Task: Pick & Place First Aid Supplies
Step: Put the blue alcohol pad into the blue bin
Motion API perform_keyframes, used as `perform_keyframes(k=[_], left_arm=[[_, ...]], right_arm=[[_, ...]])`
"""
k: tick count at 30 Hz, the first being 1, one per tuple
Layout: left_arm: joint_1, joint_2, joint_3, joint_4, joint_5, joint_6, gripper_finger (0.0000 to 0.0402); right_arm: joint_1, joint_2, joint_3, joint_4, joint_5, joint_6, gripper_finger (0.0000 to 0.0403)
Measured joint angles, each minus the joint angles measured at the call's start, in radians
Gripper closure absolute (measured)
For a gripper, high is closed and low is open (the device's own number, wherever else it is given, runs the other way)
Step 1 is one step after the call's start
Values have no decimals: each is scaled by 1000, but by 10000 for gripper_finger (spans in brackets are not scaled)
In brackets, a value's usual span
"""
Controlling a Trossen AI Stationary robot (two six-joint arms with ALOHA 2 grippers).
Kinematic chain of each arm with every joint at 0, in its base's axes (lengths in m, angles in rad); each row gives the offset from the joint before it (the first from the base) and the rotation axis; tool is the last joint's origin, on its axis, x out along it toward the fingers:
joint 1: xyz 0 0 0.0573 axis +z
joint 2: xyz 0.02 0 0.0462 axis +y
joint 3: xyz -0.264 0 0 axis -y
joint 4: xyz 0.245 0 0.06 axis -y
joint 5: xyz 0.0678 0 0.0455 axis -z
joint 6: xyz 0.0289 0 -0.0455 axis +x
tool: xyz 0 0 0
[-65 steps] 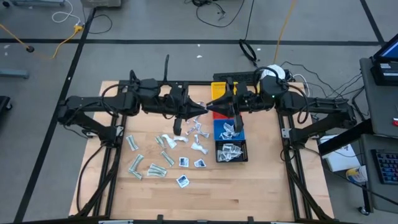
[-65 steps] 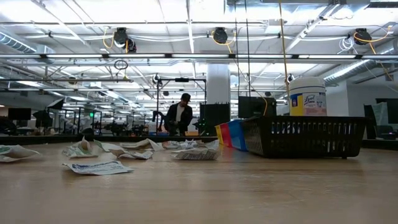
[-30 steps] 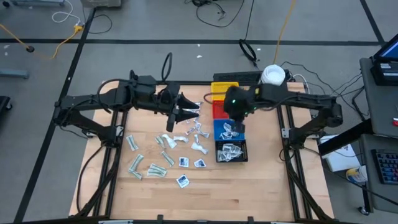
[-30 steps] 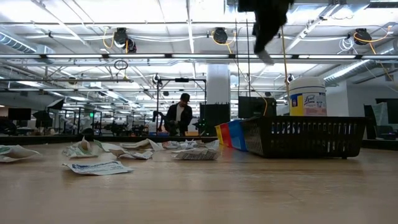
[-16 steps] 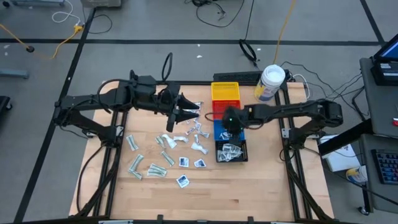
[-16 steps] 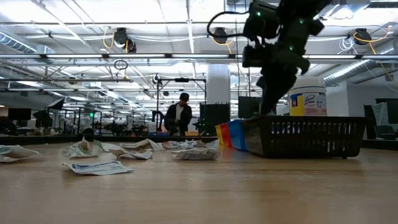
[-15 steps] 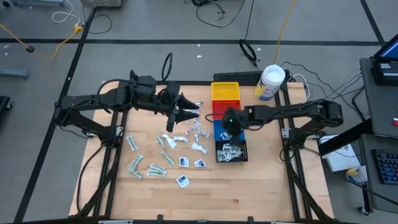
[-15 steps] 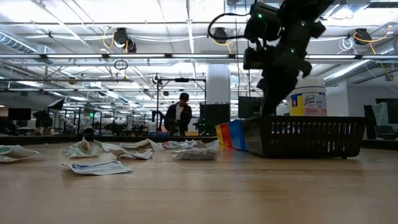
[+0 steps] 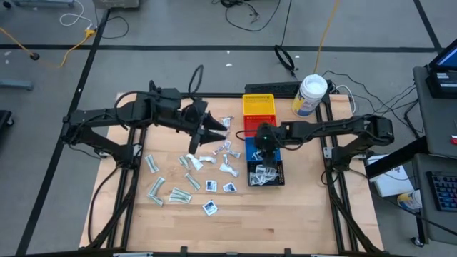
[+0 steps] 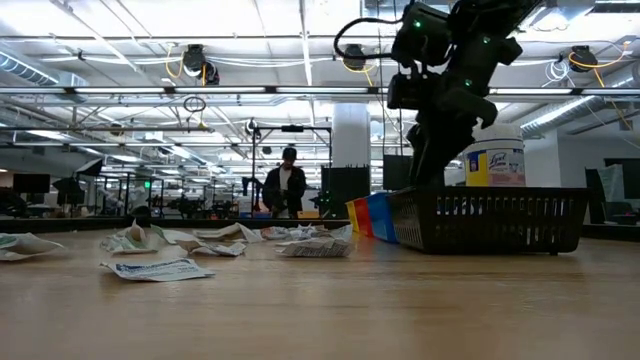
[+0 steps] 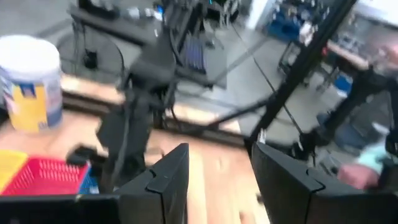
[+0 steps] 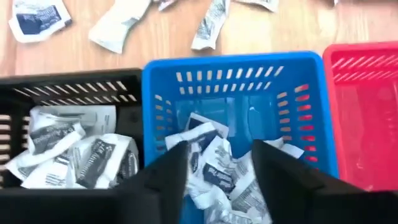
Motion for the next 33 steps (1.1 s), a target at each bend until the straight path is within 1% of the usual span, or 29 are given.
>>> perform_keyframes(k=[3,5,8,10,12,14,17,18,22,25,29,33], left_arm=[[-2,0,-1,-112,16,22,220],[-15,0,-11,-186,9,56,220],[-43,-7,-44,-252,-12,84,220],[-63,-12,-70,-261,-17,77,220],[-83,-15,-108,-262,-22,48,220],[-102,-22,-149,-280,-40,21,220],[-133,-28,-199,-266,-67,-17,220],[-144,-28,-214,-279,-73,-21,220],[-186,-26,-272,-285,-87,-29,220],[-220,-27,-323,-296,-106,-44,220],[-269,-13,-385,-301,-153,-13,220],[-303,30,-404,-355,-197,39,220]], right_arm=[[18,0,21,33,1,29,186],[38,-3,44,60,13,51,168],[76,-14,77,121,100,65,155],[101,-20,103,143,133,66,152],[126,-37,129,141,132,82,152],[157,-39,151,228,131,113,152],[209,-57,145,332,129,151,152],[226,-58,146,398,129,156,152],[295,-61,149,618,133,159,151],[339,-59,147,738,133,152,151],[367,-61,148,843,136,157,151],[381,-60,147,910,140,159,151]])
